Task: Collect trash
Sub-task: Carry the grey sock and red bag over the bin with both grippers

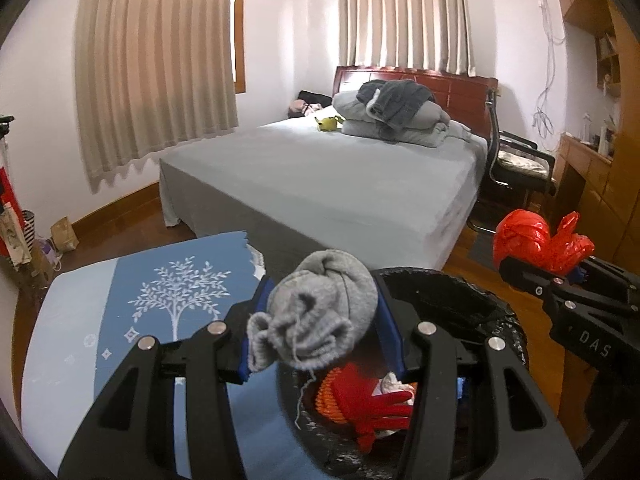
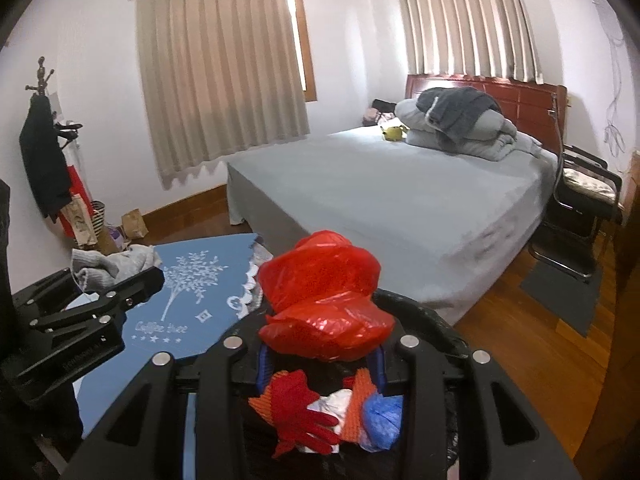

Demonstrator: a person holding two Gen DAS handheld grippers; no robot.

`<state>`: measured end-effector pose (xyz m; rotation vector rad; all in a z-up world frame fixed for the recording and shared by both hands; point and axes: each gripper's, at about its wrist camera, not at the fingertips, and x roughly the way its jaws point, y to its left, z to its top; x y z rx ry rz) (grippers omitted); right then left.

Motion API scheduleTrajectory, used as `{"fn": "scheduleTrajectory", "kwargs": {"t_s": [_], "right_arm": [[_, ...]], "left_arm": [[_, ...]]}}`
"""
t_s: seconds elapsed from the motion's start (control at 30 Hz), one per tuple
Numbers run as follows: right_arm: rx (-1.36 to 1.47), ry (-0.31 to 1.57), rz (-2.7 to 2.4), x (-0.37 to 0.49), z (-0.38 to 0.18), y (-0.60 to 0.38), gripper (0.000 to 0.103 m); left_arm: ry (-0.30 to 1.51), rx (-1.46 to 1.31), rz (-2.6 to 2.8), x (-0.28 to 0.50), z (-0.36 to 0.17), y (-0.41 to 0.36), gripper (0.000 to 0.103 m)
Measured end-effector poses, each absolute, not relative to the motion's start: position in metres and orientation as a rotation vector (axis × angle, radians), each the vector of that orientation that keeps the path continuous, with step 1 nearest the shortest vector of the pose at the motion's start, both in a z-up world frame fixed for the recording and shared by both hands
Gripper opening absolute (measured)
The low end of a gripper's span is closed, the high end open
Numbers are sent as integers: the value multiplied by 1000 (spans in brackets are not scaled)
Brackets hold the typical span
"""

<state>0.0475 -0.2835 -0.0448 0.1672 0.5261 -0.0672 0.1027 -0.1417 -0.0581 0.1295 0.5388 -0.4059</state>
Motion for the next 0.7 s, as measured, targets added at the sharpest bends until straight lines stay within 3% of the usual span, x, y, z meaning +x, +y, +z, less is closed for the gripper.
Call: {"fn": "scheduleTrajectory", "kwargs": {"t_s": [0.7], "right_arm": [[183,591,-111,56,-81,-314,37]], "left_arm": [[608,162,-499,129,-103,-180,49]]}}
